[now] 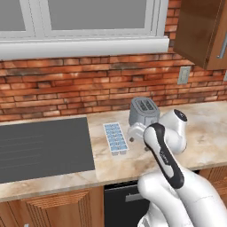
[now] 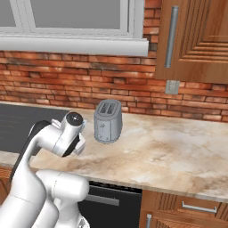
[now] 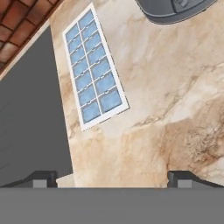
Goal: The ice cube tray has been filled with water. Take the tray and place it in the freezer to make ice. Close the freezer door after placing the tray.
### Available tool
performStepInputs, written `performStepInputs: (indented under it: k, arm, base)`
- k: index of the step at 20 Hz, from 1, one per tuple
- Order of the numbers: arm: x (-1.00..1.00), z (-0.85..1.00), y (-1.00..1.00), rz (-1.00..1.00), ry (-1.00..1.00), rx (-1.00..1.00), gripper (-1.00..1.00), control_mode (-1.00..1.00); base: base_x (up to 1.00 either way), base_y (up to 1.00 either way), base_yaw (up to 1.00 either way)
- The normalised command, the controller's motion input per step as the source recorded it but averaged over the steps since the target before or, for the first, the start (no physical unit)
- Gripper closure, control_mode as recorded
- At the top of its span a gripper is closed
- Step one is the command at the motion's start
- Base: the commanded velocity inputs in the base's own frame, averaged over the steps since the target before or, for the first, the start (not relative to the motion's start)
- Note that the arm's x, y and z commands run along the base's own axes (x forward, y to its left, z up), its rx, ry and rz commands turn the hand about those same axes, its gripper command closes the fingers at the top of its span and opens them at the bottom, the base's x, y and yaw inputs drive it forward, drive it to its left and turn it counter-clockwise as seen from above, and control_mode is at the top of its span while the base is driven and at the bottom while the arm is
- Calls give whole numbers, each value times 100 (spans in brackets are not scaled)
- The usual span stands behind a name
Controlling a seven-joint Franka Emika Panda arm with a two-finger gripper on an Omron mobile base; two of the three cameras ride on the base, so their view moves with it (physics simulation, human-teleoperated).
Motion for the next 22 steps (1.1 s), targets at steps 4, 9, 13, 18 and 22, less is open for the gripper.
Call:
performStepInputs:
  k: [4, 9, 13, 18, 22]
  arm:
    - [31, -20, 0, 0, 0, 6, -100, -100]
    - [34, -36, 0, 0, 0, 6, -100, -100]
    - [31, -45, 7, 0, 0, 2, -100, -100]
    - [26, -40, 17, 0, 0, 0, -100, -100]
    - [21, -32, 14, 0, 0, 0, -100, -100]
  base:
    - [0, 0, 0]
    - [0, 0, 0]
    - [0, 0, 0]
    - [0, 0, 0]
    - [0, 0, 0]
